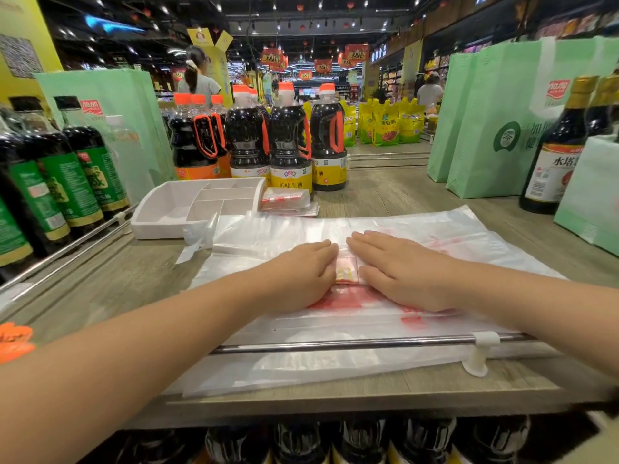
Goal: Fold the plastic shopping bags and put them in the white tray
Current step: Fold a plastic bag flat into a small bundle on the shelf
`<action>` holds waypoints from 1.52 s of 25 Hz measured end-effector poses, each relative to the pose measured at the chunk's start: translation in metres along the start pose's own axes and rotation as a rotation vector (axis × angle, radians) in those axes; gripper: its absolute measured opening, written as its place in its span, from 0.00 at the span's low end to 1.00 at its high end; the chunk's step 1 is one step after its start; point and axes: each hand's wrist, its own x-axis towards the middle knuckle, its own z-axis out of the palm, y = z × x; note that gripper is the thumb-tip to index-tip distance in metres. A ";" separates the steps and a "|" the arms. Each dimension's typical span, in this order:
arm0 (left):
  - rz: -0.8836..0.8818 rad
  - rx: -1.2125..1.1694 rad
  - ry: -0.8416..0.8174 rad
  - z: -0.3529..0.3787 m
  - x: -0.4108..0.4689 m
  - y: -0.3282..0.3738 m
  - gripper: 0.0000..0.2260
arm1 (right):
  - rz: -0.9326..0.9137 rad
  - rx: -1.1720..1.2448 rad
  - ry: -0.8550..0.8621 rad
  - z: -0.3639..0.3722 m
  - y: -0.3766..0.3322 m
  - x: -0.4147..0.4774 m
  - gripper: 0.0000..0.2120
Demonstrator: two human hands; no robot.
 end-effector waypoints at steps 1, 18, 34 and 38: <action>-0.004 0.020 -0.032 0.000 0.001 0.000 0.19 | 0.007 -0.018 -0.035 -0.001 -0.001 0.000 0.28; -0.060 0.072 0.097 0.003 0.002 -0.002 0.16 | 0.040 -0.012 0.026 -0.007 -0.006 -0.009 0.24; -0.065 0.079 0.122 0.005 0.008 -0.022 0.19 | 0.079 0.020 0.210 -0.010 0.004 -0.015 0.17; -0.089 0.029 0.322 -0.001 0.012 -0.020 0.06 | 0.008 0.108 0.347 -0.010 0.002 -0.015 0.13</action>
